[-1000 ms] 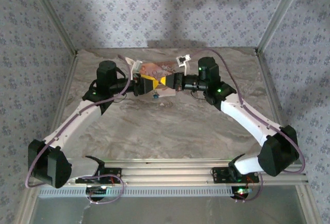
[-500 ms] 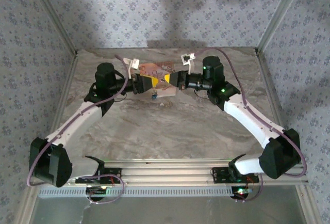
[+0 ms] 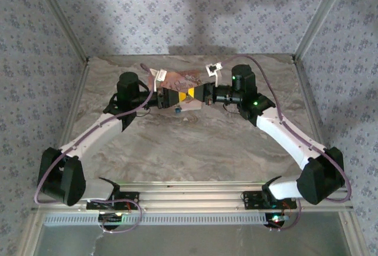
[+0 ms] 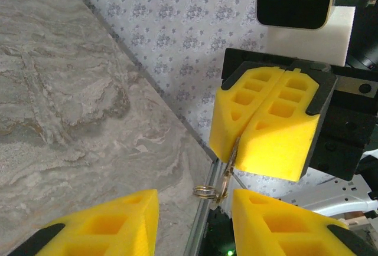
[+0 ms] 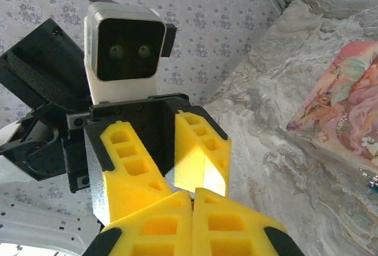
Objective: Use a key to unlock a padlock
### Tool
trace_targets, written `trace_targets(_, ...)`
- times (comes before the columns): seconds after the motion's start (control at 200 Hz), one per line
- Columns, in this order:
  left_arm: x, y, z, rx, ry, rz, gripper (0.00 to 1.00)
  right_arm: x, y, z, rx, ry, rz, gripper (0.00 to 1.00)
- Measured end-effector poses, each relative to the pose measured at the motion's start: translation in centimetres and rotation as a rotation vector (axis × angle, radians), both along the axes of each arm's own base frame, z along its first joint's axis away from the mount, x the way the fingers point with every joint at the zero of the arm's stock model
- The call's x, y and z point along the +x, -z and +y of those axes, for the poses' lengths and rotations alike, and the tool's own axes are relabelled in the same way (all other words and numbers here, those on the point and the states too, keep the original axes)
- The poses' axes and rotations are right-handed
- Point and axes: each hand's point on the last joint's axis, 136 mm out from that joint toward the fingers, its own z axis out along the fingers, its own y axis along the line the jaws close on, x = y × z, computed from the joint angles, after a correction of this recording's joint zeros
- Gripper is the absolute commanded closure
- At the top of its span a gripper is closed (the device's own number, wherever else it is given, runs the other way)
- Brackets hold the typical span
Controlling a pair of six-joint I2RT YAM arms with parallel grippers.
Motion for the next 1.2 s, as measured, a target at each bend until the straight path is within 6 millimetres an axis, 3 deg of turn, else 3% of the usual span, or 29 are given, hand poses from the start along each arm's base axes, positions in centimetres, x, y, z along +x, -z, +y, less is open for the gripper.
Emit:
trace_targets(0.445, -0.5, -0.9, -0.5, -0.013, 0.046, -0.009, 0.66, -0.1, 0.0, 0.1, 0.000, -0.014, 0.007, 1.00)
trace_targets(0.49, -0.5, -1.1, -0.5, -0.016, 0.050, -0.018, 0.71, -0.1, 0.0, 0.2, 0.000, -0.015, 0.008, 1.00)
trace_targets(0.56, -0.5, -1.5, -0.6, -0.019, 0.053, -0.026, 0.91, -0.1, 0.0, 0.2, 0.000, -0.016, 0.008, 1.00)
trace_targets(0.61, -0.5, -1.6, -0.6, -0.015, 0.055, -0.036, 0.98, -0.2, -0.1, 0.2, 0.003, -0.020, 0.006, 1.00)
trace_targets(0.764, -0.4, -1.7, -0.6, -0.006, 0.060, -0.056, 1.00, 0.0, -0.3, 0.1, 0.006, -0.016, 0.005, 1.00)
trace_targets(0.984, -0.2, -1.2, -0.6, 0.034, 0.038, -0.081, 1.00, 1.0, -0.4, -1.0, 0.019, 0.054, 0.058, 0.70)
trace_targets(1.099, 0.0, -0.7, -0.4, 0.060, 0.019, -0.088, 1.00, 1.7, -1.1, -2.0, 0.045, 0.112, 0.087, 0.60)
trace_targets(1.199, 0.1, -0.6, -0.2, 0.071, 0.006, -0.099, 1.00, 1.6, -1.6, -1.9, 0.069, 0.118, 0.100, 0.57)
